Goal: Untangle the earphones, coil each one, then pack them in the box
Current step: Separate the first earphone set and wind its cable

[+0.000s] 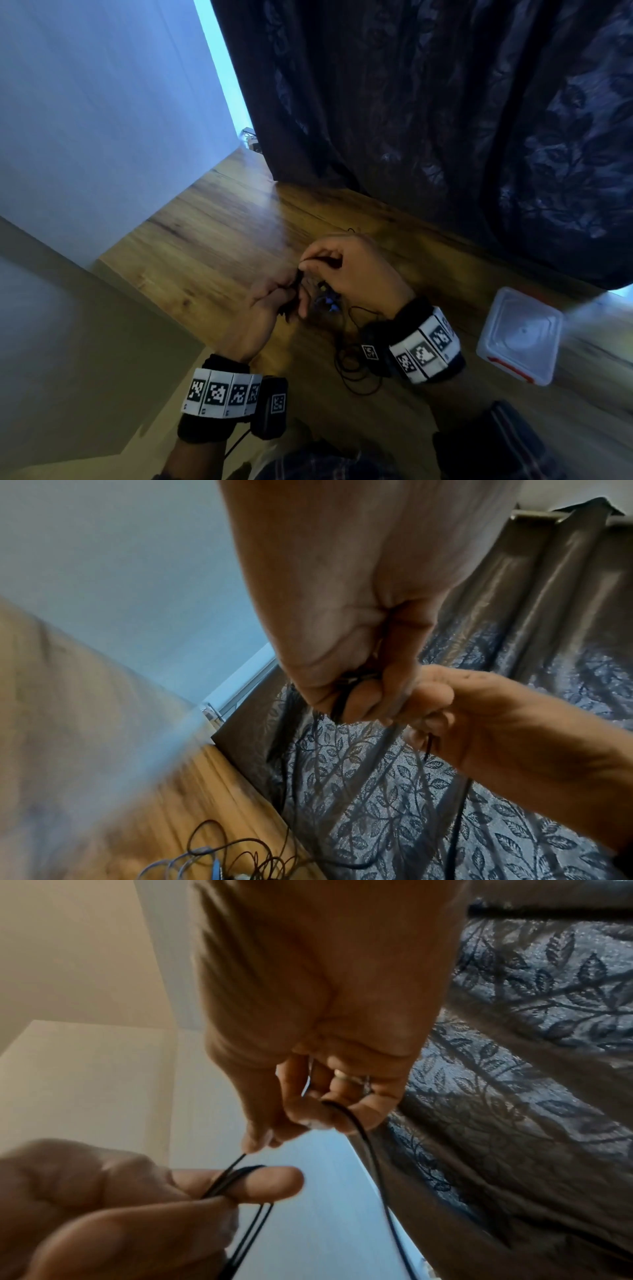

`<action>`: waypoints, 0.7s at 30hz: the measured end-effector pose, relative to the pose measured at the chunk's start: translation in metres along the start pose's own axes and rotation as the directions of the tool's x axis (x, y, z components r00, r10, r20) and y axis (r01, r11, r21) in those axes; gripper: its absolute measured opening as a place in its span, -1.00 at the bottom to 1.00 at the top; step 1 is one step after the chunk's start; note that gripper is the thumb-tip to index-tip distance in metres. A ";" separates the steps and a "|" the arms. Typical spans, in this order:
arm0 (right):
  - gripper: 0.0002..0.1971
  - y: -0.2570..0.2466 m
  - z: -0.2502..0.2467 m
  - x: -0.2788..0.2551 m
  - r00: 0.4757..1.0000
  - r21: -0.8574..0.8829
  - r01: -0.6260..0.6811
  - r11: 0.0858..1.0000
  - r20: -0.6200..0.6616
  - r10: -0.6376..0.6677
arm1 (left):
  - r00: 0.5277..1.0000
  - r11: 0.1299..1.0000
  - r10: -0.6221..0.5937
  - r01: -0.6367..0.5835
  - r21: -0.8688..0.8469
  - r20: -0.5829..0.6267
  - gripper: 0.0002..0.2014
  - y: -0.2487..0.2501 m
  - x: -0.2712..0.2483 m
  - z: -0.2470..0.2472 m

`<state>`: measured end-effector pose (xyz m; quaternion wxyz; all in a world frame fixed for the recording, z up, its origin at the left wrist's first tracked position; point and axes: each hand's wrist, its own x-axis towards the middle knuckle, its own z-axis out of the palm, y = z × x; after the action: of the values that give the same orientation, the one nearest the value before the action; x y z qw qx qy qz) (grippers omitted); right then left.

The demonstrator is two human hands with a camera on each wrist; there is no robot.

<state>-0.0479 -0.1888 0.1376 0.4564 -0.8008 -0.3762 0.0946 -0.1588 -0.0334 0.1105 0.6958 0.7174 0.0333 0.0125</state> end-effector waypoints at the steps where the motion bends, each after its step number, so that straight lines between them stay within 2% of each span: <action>1: -0.95 0.005 0.001 0.004 0.999 0.032 -0.013 0.999 -0.050 0.015 | 1.000 1.000 -0.004 0.004 -0.027 -0.005 -0.68 0.001 0.002 0.000; 4: -0.92 0.024 0.014 0.010 0.987 0.186 -0.114 0.976 -0.093 0.133 | 1.000 0.981 0.015 -0.020 -0.190 -0.027 -0.62 0.003 0.003 0.001; 6: -0.84 0.033 0.033 0.003 0.979 0.225 -0.196 0.954 -0.004 0.202 | 0.997 0.962 0.066 -0.076 -0.262 -0.045 -0.68 0.003 0.004 0.001; 8: -0.76 0.032 0.051 -0.013 0.969 0.207 -0.228 0.951 0.144 0.201 | 0.991 0.950 0.118 -0.130 -0.283 -0.060 -0.68 0.004 0.004 0.001; 10: -0.81 0.025 0.064 -0.032 0.946 0.204 -0.220 0.954 0.284 0.157 | 0.985 0.971 0.119 -0.142 -0.195 -0.123 -0.66 0.001 0.007 0.001; 12: -0.82 0.016 0.067 -0.046 0.908 0.107 -0.150 0.983 0.408 0.094 | 0.967 0.987 0.157 -0.149 0.056 -0.200 -0.61 -0.007 0.012 -0.002; 14: -0.81 0.007 0.058 -0.053 0.881 -0.005 -0.058 0.998 0.470 0.053 | 0.968 0.953 0.197 -0.153 0.262 -0.153 -0.57 -0.017 0.012 -0.006; 16: -0.84 -0.003 0.038 -0.051 0.918 -0.023 -0.042 0.999 0.394 0.048 | 0.986 0.952 0.115 -0.075 0.296 -0.120 -0.59 -0.022 0.008 -0.009; 18: -0.87 -0.007 0.018 -0.041 0.972 -0.036 -0.020 0.999 0.235 0.028 | 0.992 0.977 0.020 0.006 0.212 -0.121 -0.67 -0.019 0.004 -0.007; 21: -0.90 -0.003 0.001 -0.019 1.000 -0.060 0.015 0.998 -0.002 -0.015 | 0.998 0.996 0.050 -0.047 0.073 -0.041 -0.73 -0.003 0.001 0.004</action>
<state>-0.0629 -0.2002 0.1354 0.4334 -0.8112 -0.3844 0.0790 -0.1573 -0.0368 0.1077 0.6682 0.7420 0.0312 0.0437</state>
